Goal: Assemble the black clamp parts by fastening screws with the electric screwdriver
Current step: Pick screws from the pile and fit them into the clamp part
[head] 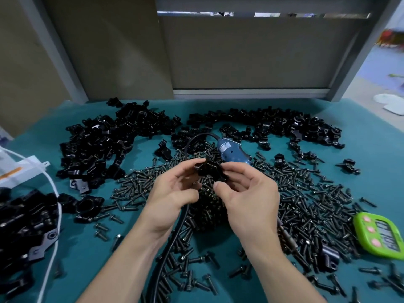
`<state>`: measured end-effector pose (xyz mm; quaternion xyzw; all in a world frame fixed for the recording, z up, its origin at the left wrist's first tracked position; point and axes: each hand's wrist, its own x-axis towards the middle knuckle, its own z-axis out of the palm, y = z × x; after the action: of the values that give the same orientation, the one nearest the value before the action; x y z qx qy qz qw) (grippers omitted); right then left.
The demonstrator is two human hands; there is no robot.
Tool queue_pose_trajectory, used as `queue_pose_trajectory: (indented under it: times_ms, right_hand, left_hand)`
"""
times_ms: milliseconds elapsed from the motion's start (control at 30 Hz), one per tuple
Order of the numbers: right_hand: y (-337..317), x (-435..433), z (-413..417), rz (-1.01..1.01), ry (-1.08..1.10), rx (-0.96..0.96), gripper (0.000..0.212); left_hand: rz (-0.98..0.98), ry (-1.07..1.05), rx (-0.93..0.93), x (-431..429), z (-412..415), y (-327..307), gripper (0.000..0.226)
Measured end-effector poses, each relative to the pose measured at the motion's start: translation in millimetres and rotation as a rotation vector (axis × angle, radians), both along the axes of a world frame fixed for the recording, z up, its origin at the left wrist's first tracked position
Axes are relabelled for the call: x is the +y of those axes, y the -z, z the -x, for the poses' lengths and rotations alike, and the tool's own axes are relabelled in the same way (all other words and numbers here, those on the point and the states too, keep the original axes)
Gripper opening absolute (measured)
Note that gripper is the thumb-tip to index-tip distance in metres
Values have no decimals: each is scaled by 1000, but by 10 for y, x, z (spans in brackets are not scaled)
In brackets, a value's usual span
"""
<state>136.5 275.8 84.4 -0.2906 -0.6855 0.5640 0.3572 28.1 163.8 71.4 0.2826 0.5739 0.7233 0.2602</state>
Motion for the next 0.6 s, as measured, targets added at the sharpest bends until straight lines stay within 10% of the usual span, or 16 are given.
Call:
queue_pose_trajectory:
  times_ms: [300, 500, 600]
  right_hand:
    - [42, -63, 73, 171, -159, 107, 39]
    - [60, -138, 40, -178, -6, 92, 37]
    - [66, -152, 20, -463, 72, 140, 42]
  left_hand:
    - [-81, 40, -39, -8, -20, -71, 65]
    - [-51, 85, -111, 29, -34, -18, 85]
    - [-15, 32, -111, 31, -44, -18, 51]
